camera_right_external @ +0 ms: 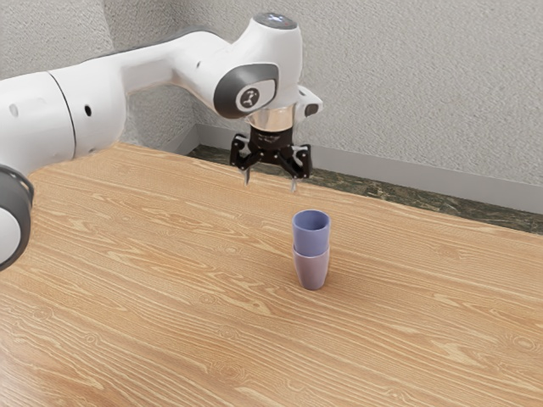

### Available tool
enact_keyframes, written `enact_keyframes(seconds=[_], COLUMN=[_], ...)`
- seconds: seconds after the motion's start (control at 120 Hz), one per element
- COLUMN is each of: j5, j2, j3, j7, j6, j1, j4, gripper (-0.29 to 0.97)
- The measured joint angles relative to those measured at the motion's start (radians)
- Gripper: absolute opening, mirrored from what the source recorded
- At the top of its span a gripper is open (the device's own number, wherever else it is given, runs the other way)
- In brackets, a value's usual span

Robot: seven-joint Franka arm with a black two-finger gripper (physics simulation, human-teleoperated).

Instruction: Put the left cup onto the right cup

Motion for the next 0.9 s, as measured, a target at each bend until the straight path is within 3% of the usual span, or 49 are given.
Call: enact_keyframes(seconds=[0.325,0.65,0.9], j5=[-0.110,-0.127,-0.125], j2=[-0.132,-0.277,-0.336], j3=[0.134,0.194,0.235], j7=[0.165,0.282,0.382], j6=[0.011,0.035,0.061], j1=[-0.016,-0.019,-0.017], j4=[-0.143,-0.270,-0.290], gripper=[0.68,0.68,0.68])
